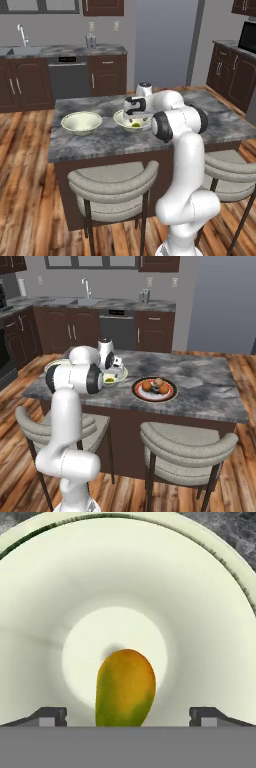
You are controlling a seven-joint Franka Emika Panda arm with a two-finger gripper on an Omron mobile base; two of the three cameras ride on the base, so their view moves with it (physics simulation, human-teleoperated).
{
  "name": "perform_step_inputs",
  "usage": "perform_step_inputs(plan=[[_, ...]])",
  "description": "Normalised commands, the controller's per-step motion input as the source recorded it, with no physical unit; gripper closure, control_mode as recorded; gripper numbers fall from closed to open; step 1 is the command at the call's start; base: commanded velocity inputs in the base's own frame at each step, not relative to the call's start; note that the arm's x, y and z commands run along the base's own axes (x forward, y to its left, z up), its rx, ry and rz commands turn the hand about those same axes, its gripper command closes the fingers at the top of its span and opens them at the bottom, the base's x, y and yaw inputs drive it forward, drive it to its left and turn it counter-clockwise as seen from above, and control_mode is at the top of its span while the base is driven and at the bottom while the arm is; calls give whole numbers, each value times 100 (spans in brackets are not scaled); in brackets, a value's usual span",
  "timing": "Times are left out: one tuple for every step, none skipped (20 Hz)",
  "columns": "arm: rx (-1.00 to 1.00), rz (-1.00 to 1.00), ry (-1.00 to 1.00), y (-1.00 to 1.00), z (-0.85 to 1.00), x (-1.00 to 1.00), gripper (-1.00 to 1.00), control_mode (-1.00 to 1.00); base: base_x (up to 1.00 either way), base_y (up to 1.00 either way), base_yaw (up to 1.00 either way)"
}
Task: Take the fruits from the plate on the dining counter and place two fruits in each bowl.
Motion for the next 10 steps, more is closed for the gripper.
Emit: perform_step_inputs(plan=[[0, -2, 0, -11, 81, -34, -100, -100, 0, 0, 0], [0, -9, 0, -35, 71, -61, -100, -100, 0, 0, 0], [0, -16, 0, -46, 56, -69, -100, -100, 0, 0, 0], [0, -19, 1, -81, 41, -82, -100, -100, 0, 0, 0], [0, -18, 0, -100, 26, -88, -100, -100, 0, 0, 0], [0, -16, 0, -100, 17, -88, -100, -100, 0, 0, 0], [0, -15, 1, -100, 17, -79, -100, -100, 0, 0, 0], [1, -13, 0, -100, 4, -83, -100, -100, 0, 0, 0], [0, -12, 0, -100, 1, -80, -100, -100, 0, 0, 0], [0, -11, 0, -100, 0, -76, -100, -100, 0, 0, 0]])
